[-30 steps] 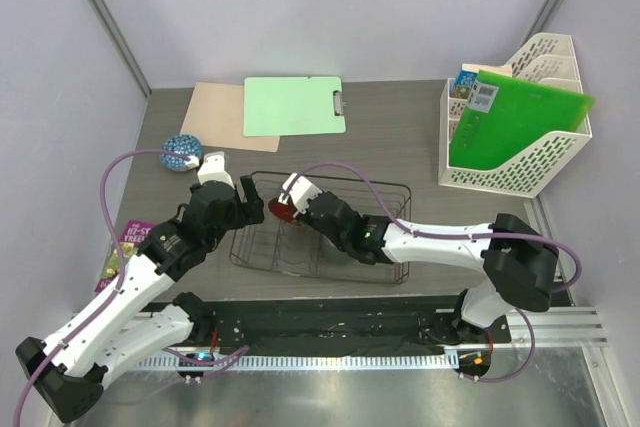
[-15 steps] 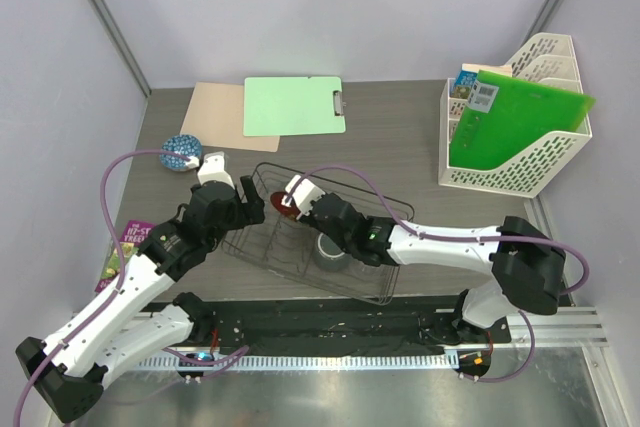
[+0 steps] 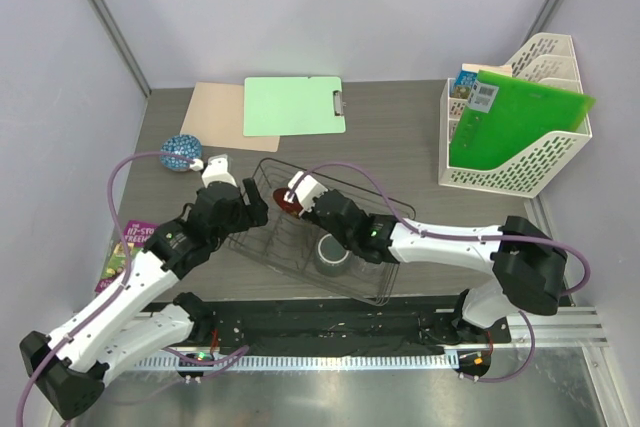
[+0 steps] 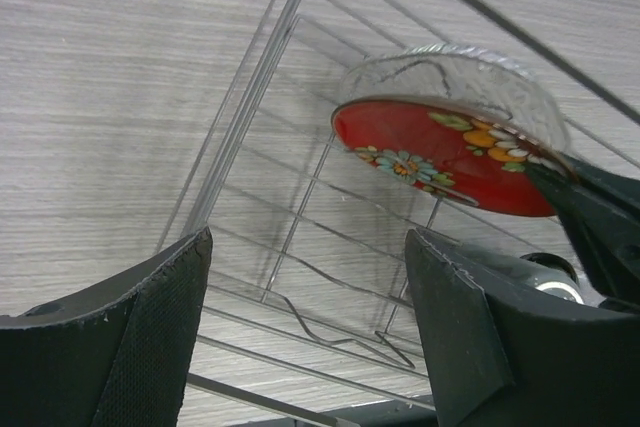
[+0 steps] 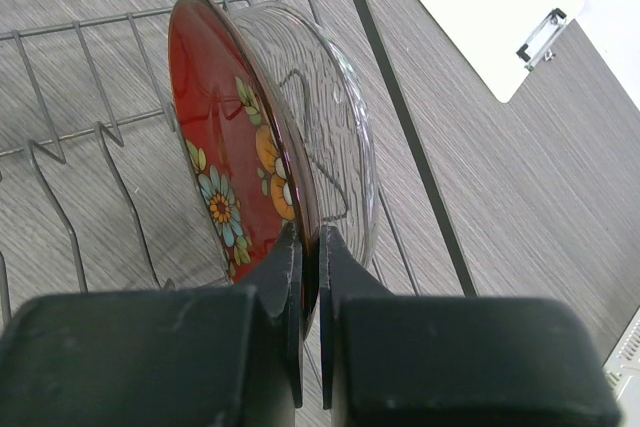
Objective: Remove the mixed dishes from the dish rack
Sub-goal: Pick up the plate from the dish rack.
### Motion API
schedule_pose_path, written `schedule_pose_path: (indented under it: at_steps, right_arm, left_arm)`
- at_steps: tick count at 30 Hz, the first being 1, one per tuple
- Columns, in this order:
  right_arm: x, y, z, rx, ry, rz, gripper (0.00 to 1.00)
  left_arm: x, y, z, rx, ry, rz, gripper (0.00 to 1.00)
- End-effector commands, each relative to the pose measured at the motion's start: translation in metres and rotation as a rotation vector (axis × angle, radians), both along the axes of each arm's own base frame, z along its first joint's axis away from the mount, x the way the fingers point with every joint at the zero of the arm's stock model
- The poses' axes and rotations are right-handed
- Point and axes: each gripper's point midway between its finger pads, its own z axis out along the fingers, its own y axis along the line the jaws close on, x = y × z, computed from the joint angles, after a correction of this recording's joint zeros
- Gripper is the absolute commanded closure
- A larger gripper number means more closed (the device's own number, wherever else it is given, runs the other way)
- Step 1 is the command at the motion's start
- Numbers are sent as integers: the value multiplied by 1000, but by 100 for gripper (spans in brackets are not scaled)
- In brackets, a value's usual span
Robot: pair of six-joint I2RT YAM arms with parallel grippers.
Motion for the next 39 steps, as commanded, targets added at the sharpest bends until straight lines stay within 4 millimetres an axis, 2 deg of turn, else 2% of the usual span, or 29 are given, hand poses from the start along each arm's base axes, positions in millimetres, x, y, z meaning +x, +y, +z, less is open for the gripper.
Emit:
schedule_pose_path:
  at_steps: [1,6,7,14,20,23,29,30,33,34,35,37,39]
  right_arm:
    - [24,-7,40,114,-60,-105,99]
    - [27,-8,53,133,-61,-109,99]
    - [27,-10,56,131,-62,-108,99]
    - [23,-12,64,129,-60,-90,99]
    - [19,-13,68,120,-65,-70,99]
    - [23,-16,61,60,-99,-108,99]
    - [38,-32,51,-49,-205,-233,99]
    - [42,-33,56,-32,-233,-255,99]
    - [46,-47,52,-106,-300,-318,99]
    - [49,-48,58,-110,-342,-329,99]
    - [49,-55,52,-144,-360,-363,99]
    - [51,-57,59,-145,-415,-387,99]
    - [52,-59,56,-143,-436,-407,99]
  left_arm:
    - [7,-8,-8,-29,22,16,23]
    - [13,-17,-28,-22,100,37,25]
    - [15,-19,-36,-6,128,41,25]
    - [29,-34,-54,-4,170,48,25]
    - [36,-40,-62,-4,185,53,25]
    - [38,-44,-63,-16,187,52,25]
    - [40,-50,-65,-20,211,39,25]
    - [41,-50,-65,-21,209,39,25]
    - [42,-50,-65,-26,209,40,25]
    - [43,-52,-65,-32,210,38,25]
    - [44,-52,-64,-37,207,37,25]
    - [45,-53,-64,-44,212,37,25]
    - [45,-55,-63,-49,212,33,25]
